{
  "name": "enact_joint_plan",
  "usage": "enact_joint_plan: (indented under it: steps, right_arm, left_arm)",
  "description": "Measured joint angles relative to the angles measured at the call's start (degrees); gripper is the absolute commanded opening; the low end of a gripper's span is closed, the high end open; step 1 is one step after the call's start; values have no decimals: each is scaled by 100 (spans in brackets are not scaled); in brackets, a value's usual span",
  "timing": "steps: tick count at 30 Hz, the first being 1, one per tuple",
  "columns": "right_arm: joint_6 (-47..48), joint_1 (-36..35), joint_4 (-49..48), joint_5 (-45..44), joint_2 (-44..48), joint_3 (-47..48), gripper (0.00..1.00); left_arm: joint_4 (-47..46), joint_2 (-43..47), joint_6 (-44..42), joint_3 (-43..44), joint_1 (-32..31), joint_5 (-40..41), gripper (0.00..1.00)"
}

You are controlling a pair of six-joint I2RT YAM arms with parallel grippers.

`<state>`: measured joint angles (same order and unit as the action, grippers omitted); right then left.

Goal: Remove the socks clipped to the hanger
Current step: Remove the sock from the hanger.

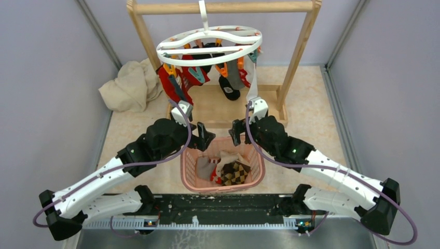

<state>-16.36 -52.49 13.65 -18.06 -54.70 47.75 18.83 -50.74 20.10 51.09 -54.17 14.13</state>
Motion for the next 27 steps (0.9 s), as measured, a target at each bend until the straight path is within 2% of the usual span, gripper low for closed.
enact_joint_plan:
  steps: [12, 18, 27]
  right_arm:
    - [4, 17, 249, 20, 120, 120, 90]
    - [61, 17, 229, 111, 140, 162, 90]
    - [422, 20, -55, 352, -138, 726, 87]
  left_arm:
    - [-50, 83, -28, 153, 157, -289, 99]
    - [190, 232, -72, 348, 452, -256, 99]
    - [498, 645, -114, 337, 833, -168, 99]
